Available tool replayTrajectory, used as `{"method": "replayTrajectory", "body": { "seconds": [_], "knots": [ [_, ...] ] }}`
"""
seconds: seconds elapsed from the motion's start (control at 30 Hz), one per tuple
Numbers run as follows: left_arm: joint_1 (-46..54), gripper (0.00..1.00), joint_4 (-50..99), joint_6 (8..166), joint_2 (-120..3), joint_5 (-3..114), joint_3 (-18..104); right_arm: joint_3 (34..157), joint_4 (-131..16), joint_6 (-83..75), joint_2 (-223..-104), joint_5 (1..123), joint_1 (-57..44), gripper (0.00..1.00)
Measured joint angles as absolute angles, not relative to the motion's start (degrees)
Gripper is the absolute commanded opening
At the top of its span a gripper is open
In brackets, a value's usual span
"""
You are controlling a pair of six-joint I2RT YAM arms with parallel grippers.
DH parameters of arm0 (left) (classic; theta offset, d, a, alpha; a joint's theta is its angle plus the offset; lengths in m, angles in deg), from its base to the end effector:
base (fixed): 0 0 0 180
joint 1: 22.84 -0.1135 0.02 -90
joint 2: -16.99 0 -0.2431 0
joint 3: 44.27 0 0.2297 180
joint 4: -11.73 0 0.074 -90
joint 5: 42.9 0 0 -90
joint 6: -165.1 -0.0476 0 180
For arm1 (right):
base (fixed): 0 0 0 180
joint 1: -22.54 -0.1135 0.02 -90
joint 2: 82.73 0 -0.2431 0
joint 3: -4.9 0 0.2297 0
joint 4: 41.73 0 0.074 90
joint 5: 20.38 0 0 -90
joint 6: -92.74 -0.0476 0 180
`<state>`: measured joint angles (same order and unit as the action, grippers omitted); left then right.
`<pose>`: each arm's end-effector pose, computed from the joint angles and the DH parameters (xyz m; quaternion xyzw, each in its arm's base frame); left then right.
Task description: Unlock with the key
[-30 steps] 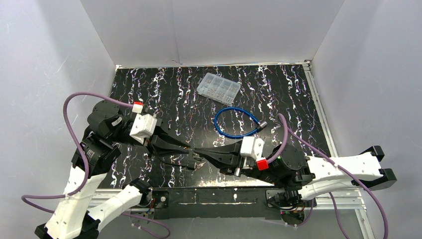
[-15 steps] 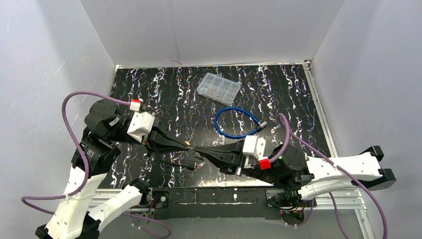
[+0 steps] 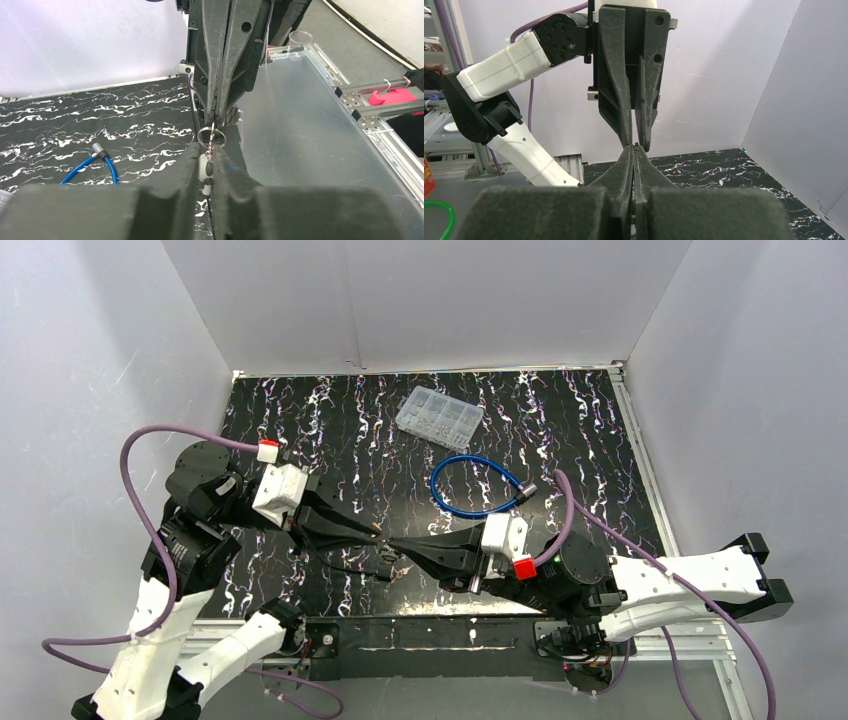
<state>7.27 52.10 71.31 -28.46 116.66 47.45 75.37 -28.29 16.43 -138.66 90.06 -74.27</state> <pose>0.0627 -0.0879 0.4620 0.5656 0.4027 -0.5109 0.5069 -0.0085 0.2114 0.4282 -0.3299 0.4139 0.4912 0.6918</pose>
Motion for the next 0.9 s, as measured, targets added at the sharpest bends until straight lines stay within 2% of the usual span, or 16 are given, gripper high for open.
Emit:
{"method": "replayTrajectory", "body": {
  "seconds": [0.07, 0.1, 0.37, 0.5, 0.57, 0.6, 0.67, 0.73, 0.9],
  "knots": [
    [7.25, 0.04, 52.1, 71.26, -28.37, 116.58, 47.42, 75.37, -28.25, 16.43, -138.66, 90.06, -74.27, 0.01],
    [7.25, 0.05, 52.1, 71.31, -28.33, 116.58, 47.42, 75.37, -28.25, 16.43, -138.66, 90.06, -74.27, 0.01],
    [6.73, 0.36, 51.8, 71.4, -27.83, 116.62, 47.05, 75.37, -28.14, 16.46, -138.66, 90.09, -74.27, 0.01],
    [6.51, 0.31, 51.69, 71.9, -27.81, 116.73, 46.9, 75.37, -28.16, 16.56, -138.66, 90.04, -74.27, 0.01],
    [6.51, 0.22, 51.69, 71.96, -27.83, 116.73, 46.86, 75.37, -28.18, 16.63, -138.66, 90.02, -74.27, 0.01],
    [6.51, 0.2, 51.71, 72.07, -27.85, 116.71, 46.83, 75.37, -28.18, 16.63, -138.66, 90.0, -74.27, 0.01],
    [6.46, 0.21, 51.67, 71.99, -27.87, 116.62, 46.75, 75.37, -28.25, 16.65, -138.66, 89.98, -74.27, 0.01],
    [6.46, 0.26, 51.67, 71.92, -27.92, 116.49, 46.66, 75.37, -28.29, 16.67, -138.66, 89.91, -74.27, 0.01],
    [6.46, 0.28, 51.73, 72.16, -27.96, 116.34, 46.05, 75.37, -28.29, 16.74, -138.66, 89.82, -74.27, 0.01]
  ]
}}
